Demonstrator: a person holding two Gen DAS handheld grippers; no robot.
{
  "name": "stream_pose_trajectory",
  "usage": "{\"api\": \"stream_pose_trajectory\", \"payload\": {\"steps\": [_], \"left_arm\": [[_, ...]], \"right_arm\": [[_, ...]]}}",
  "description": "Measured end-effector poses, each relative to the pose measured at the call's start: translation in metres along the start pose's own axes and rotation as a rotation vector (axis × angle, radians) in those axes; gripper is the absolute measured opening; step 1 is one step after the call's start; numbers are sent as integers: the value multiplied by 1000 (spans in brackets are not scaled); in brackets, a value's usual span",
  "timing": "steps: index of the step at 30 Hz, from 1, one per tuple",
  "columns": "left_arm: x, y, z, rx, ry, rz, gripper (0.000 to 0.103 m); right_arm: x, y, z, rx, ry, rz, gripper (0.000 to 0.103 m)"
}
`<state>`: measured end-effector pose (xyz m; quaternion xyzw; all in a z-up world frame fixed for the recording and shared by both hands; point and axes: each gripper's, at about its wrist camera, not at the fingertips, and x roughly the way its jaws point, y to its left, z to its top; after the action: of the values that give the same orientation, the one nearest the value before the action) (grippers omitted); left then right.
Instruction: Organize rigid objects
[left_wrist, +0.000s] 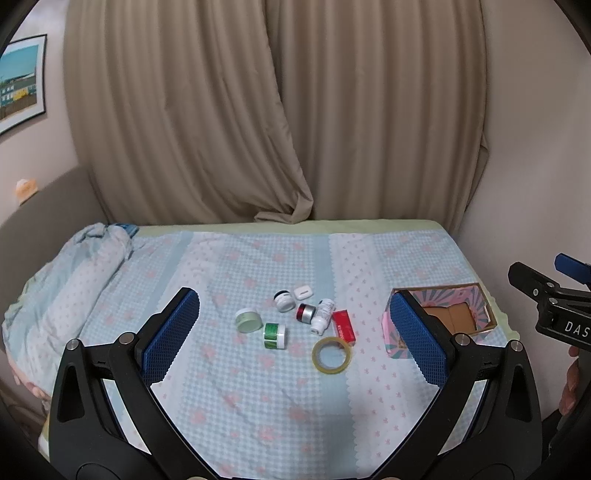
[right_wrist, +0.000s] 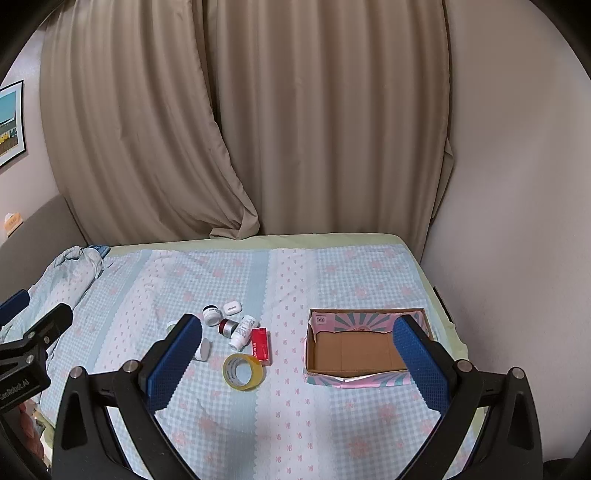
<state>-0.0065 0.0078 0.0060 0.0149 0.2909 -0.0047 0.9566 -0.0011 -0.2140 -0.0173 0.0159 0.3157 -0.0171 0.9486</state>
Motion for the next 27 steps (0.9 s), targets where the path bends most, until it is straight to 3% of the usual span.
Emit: {"api": "stream_pose_trajectory", "payload": {"steps": [27], "left_arm": [[5, 1, -1, -14, 18, -32, 102]], "right_arm": [[3, 1, -2, -6, -5, -7, 103]]}}
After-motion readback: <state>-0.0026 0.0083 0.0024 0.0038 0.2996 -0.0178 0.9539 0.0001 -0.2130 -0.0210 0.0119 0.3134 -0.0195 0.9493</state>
